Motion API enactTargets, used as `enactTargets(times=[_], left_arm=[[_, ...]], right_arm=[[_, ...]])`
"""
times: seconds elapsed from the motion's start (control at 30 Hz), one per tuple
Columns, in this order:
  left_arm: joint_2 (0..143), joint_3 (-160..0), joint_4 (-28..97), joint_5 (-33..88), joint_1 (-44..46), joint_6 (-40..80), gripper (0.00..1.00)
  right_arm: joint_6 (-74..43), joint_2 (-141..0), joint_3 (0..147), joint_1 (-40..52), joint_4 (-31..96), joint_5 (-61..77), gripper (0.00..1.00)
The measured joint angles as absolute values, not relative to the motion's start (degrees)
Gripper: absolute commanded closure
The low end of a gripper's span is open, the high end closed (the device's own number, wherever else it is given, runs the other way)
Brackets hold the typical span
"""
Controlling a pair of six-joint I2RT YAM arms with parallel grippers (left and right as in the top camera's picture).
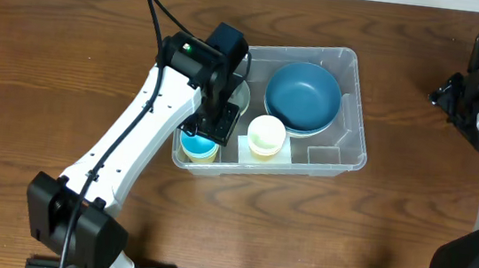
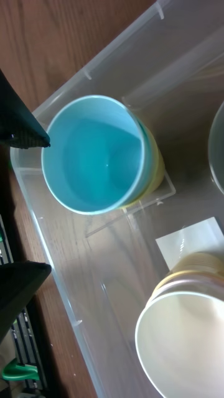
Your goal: Pack container
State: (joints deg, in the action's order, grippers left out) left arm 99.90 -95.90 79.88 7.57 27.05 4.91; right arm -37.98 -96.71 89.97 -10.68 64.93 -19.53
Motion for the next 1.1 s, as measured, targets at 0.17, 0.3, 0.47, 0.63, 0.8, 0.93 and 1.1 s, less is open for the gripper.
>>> enactTargets(times=[0.17, 0.3, 0.47, 0.63, 0.8, 0.93, 1.1], left_arm=[[98.3, -95.94, 81.03, 7.57, 27.05, 4.89, 0.3], [91.42, -96.9, 80.84, 7.64, 27.05, 4.82, 0.16], [76.38, -98.65, 79.83, 7.57, 27.05, 4.97, 0.02], [62.96, -99.37, 78.17, 7.55, 27.05, 5.32, 0.02], [53.47, -99.42, 78.19, 7.55, 27.05, 5.32, 0.02], [47.42, -99.46, 79.22, 7.55, 27.05, 5.32, 0.02], [41.65, -99.46, 81.6, 7.27, 27.05, 5.32, 0.02]], right_arm=[[-37.98, -96.71, 89.97, -10.68, 64.93, -19.53, 0.01], [-37.98, -96.71, 89.97, -10.68, 64.93, -19.53, 0.01], [-37.98, -96.71, 89.97, -10.68, 64.9, -19.53, 0.01], [-37.95, -96.71, 89.97, -10.68, 64.93, -19.53, 0.01], [-37.98, -96.71, 89.97, -10.68, 64.93, -19.53, 0.01], [-37.98, -96.71, 89.97, -10.68, 64.95, -19.53, 0.01], [-37.98, -96.71, 89.97, -10.68, 64.93, -19.53, 0.01]])
